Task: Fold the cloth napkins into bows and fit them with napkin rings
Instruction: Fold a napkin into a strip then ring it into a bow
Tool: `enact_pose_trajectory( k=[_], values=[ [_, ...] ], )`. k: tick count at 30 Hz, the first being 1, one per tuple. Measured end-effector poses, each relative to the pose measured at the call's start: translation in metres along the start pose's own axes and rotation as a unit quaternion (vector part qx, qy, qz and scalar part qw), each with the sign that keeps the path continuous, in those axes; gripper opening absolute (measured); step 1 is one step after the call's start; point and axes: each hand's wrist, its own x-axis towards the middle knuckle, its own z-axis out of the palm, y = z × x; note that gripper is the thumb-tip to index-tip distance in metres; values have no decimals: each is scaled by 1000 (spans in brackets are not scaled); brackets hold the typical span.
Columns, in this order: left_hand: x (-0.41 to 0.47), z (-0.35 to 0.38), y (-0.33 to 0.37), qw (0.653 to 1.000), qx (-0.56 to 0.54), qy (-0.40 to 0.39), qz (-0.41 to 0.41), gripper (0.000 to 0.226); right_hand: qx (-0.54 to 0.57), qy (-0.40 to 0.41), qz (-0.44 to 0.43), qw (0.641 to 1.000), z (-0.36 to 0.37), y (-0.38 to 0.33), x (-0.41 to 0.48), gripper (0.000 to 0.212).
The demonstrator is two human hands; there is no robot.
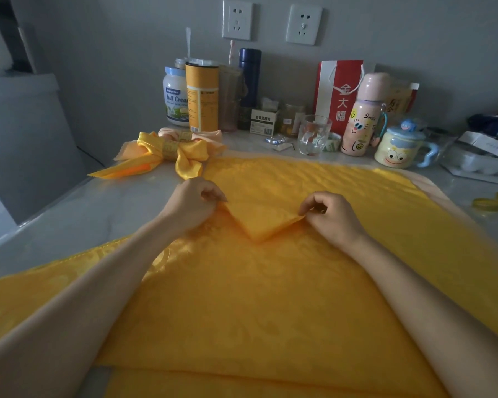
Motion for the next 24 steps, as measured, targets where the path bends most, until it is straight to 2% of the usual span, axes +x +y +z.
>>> enact_pose_trajectory(
  k=[3,6,8,10,11,13,15,17,19,21,24],
  values=[
    [-5,-2,2,997,63,17,38,29,-25,4,-10,1000,0,-3,-4,42],
    [-9,-1,9,987,127,27,98,19,-76,6,-32,997,3,-5,-7,36],
    [-12,3,14,983,140,-6,117,15,-157,-6,-41,987,3,-9,-8,25],
    [-16,9,19,978,161,-53,123,16,-297,-8,-60,953,3,-16,-10,19],
    [-16,11,20,975,171,-70,124,18,-333,9,-90,939,4,-21,-11,19],
    [-18,13,22,974,174,-79,124,20,-295,20,-162,941,14,-36,-16,23],
    [-19,13,22,973,174,-75,128,22,-220,-56,-190,955,27,-50,-23,33],
    [-19,15,20,976,166,-73,120,23,-203,-173,-162,950,40,-52,-27,45],
    [-17,13,21,986,119,-83,77,22,-230,-244,-114,935,41,-47,-24,50],
    [-14,9,22,991,63,-116,27,23,-255,-277,-59,925,35,-42,-18,53],
    [-12,8,23,988,79,-132,15,38,-269,-281,-10,921,27,-35,-13,56]
  ],
)
